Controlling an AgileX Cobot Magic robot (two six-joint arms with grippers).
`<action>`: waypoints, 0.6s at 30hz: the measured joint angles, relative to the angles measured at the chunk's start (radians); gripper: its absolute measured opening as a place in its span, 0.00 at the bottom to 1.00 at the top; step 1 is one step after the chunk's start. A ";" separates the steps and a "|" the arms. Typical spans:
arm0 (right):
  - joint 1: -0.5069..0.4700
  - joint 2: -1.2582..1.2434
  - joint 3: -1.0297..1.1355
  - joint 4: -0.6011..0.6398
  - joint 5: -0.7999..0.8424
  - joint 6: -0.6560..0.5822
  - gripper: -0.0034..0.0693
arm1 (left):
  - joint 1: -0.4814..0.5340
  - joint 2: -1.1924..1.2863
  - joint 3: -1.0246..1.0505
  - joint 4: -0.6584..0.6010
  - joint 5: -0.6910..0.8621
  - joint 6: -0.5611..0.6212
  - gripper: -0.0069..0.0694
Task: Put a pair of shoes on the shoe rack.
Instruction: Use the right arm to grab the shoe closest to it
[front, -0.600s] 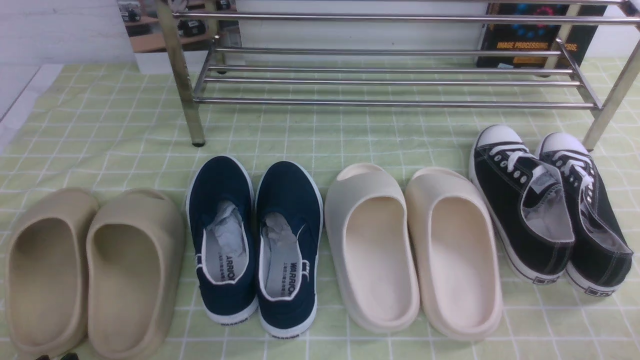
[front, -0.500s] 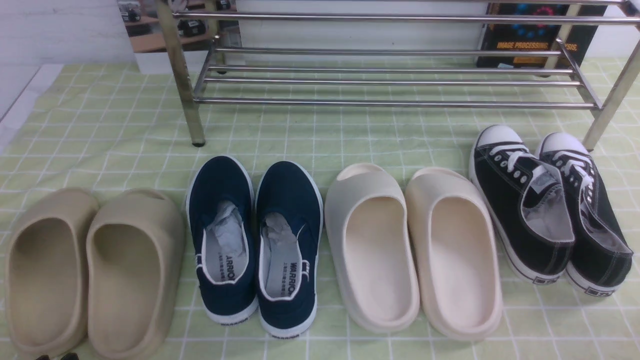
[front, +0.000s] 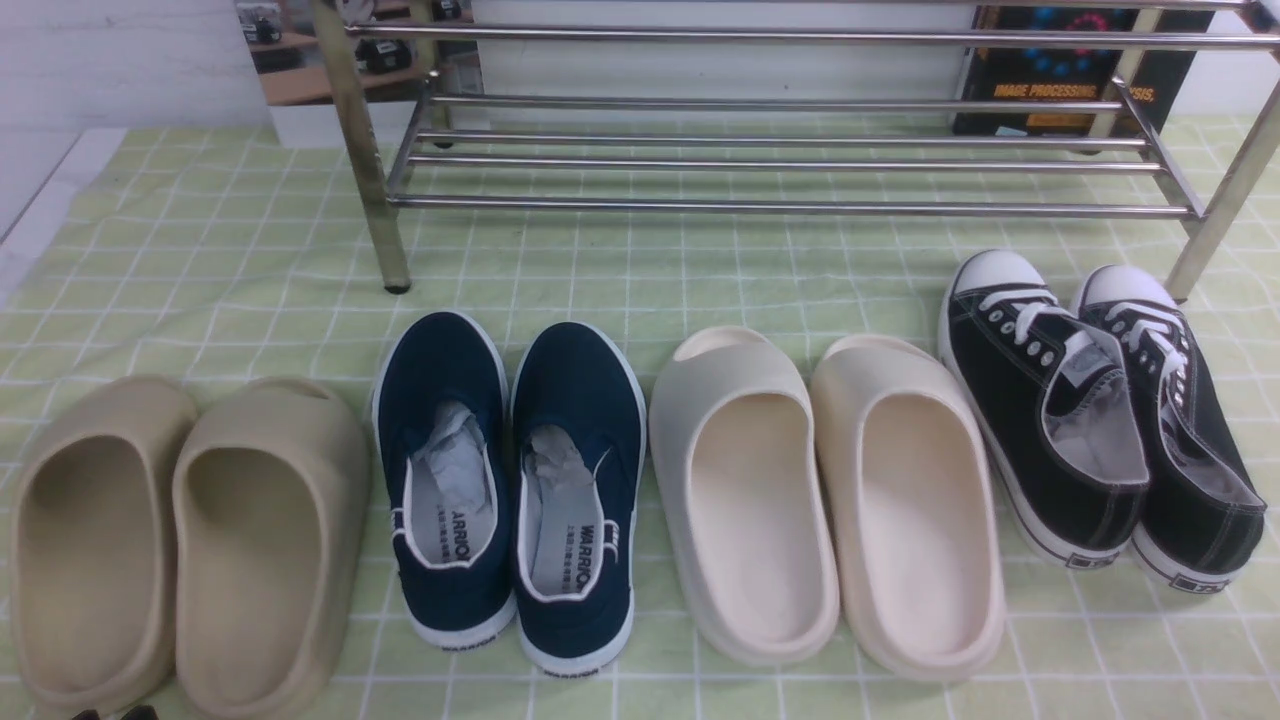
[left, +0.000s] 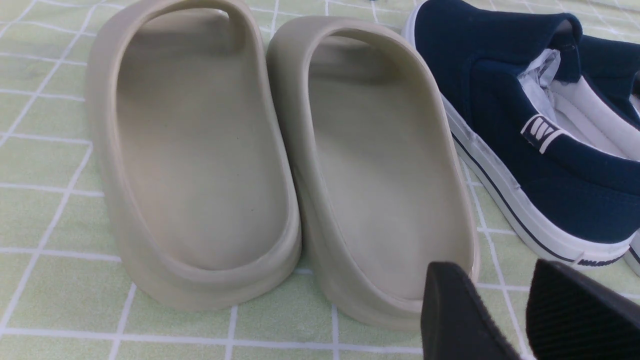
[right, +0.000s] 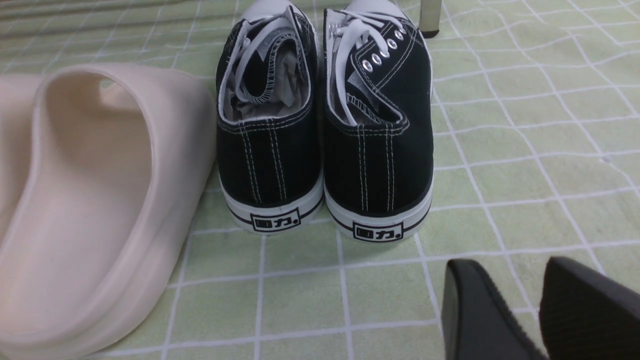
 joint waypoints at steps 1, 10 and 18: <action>0.000 0.000 0.000 0.002 0.001 0.000 0.38 | 0.000 0.000 0.000 0.000 0.000 0.000 0.40; 0.000 0.000 0.000 0.007 0.005 0.000 0.38 | 0.000 0.000 0.000 0.000 0.000 0.000 0.40; 0.000 0.000 0.000 0.009 0.005 0.000 0.38 | 0.000 0.000 0.000 0.000 0.000 0.000 0.40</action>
